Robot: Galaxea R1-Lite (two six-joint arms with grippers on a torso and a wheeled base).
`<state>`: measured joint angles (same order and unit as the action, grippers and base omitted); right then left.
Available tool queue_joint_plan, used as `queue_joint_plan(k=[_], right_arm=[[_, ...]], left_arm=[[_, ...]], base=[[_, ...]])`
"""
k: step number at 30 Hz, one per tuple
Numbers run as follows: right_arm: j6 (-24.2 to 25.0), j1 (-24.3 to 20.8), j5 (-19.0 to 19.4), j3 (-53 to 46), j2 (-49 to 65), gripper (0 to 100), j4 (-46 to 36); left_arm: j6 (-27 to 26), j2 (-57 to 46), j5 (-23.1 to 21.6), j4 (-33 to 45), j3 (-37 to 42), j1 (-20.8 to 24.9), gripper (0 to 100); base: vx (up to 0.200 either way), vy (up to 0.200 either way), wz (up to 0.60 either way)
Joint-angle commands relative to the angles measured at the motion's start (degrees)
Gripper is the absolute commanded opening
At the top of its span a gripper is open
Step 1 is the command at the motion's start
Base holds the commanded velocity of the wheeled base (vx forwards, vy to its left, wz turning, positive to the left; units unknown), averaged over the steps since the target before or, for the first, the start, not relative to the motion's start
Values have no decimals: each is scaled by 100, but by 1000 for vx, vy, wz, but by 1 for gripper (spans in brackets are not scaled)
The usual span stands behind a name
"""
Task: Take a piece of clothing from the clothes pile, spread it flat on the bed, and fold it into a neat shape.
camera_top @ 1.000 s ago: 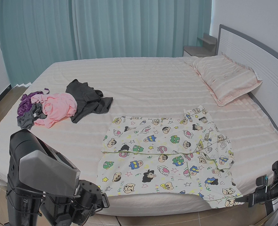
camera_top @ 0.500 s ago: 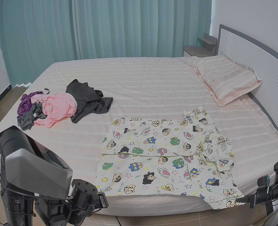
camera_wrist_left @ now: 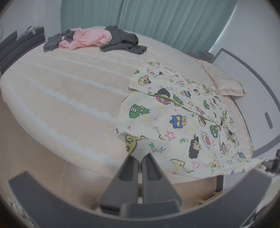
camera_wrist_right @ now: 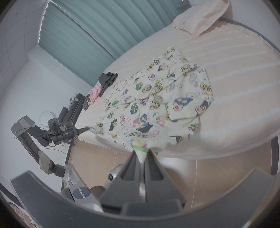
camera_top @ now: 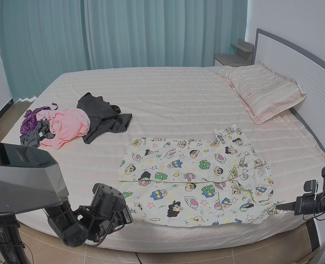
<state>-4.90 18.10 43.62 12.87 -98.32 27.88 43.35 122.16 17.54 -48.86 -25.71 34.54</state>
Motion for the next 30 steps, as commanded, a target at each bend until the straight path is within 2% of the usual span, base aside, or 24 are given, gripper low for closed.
queue_joint_plan(k=[1, 6, 9, 13, 18, 24, 30], right_arm=[[411, -281, 50, 734, -170, 0, 25], [446, -281, 42, 1059, -583, 0, 33], [543, -281, 33, 1253, -759, 0, 42], [736, -272, 42, 1481, -873, 0, 42], [991, -272, 24, 1806, -1076, 0, 42], [1009, -272, 15, 1842, -1119, 0, 42], [1017, -290, -38, 2053, -1269, 0, 42]], left_arm=[[710, -483, -585, 1625, -1542, -413, 0], [1246, -430, -1113, 3102, -2456, -703, 0], [1387, -421, -1411, 3515, -2773, -887, 0], [1431, -421, -1693, 4121, -3098, -1063, 0], [1422, -193, -1983, 5405, -3748, -1160, 0], [1343, -184, -2510, 6002, -3880, -1248, 0], [1149, 106, -2589, 6398, -4337, -1291, 0]], base=[[0, 0, 0], [0, 0, 0], [0, 0, 0], [0, 0, 0], [0, 0, 0], [0, 0, 0], [0, 0, 0]])
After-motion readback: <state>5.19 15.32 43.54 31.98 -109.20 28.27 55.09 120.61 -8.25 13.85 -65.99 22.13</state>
